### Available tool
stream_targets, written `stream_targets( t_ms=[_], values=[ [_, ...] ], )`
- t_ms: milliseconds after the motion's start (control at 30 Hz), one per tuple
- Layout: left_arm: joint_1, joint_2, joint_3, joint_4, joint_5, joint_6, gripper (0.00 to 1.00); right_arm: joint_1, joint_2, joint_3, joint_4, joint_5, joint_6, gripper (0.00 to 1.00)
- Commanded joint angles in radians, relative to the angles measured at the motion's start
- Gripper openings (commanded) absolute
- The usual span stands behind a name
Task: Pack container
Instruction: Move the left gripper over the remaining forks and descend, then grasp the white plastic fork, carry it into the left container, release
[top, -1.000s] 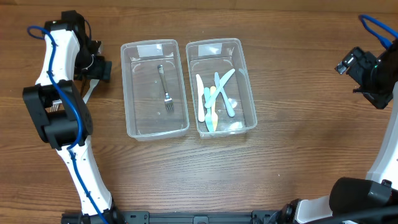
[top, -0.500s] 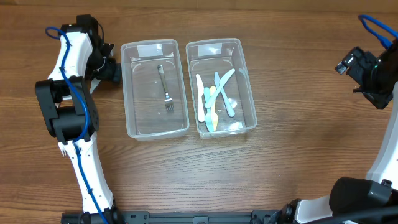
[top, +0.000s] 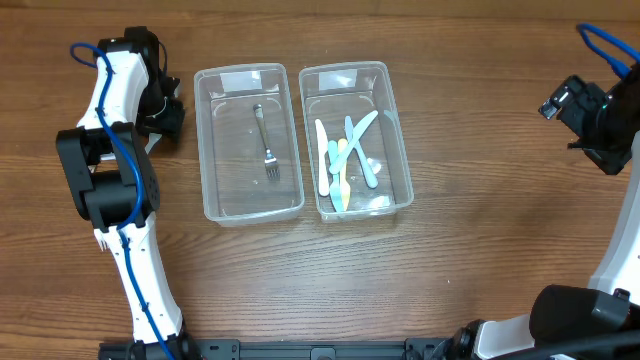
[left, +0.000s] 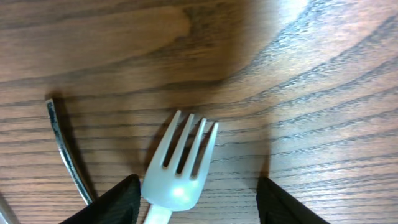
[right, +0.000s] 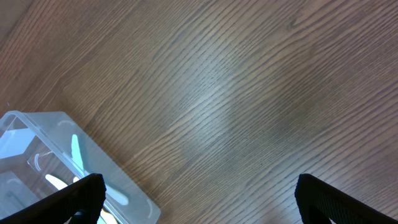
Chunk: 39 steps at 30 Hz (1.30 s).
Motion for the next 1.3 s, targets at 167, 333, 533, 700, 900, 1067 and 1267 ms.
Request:
stream_targets(
  t_ms=[167,333,533,700,900,1067,1267],
  values=[
    [0.018,0.034,0.000,0.013,-0.041,0.008,0.41,0.003,-0.007,0.000,0.005,0.002,-0.002,1.00],
    [0.018,0.034,0.000,0.039,-0.038,0.009,0.45,0.003,-0.007,0.000,0.004,0.002,-0.002,1.00],
    [0.018,0.034,-0.002,0.075,0.011,0.024,0.43,0.003,-0.007,0.000,0.003,0.002,-0.003,1.00],
    [0.017,0.034,-0.014,0.078,0.024,0.024,0.26,0.003,-0.007,0.000,0.003,0.002,-0.003,1.00],
    [0.017,0.034,-0.045,0.065,0.059,0.026,0.10,0.003,-0.007,0.000,0.003,0.011,-0.002,1.00],
    [0.016,0.006,-0.044,0.034,0.059,-0.016,0.05,0.003,-0.007,0.000,0.003,0.010,-0.002,1.00],
    [0.016,-0.120,-0.044,-0.004,0.067,-0.043,0.04,0.003,-0.007,0.000,0.003,0.010,-0.002,1.00]
  ],
)
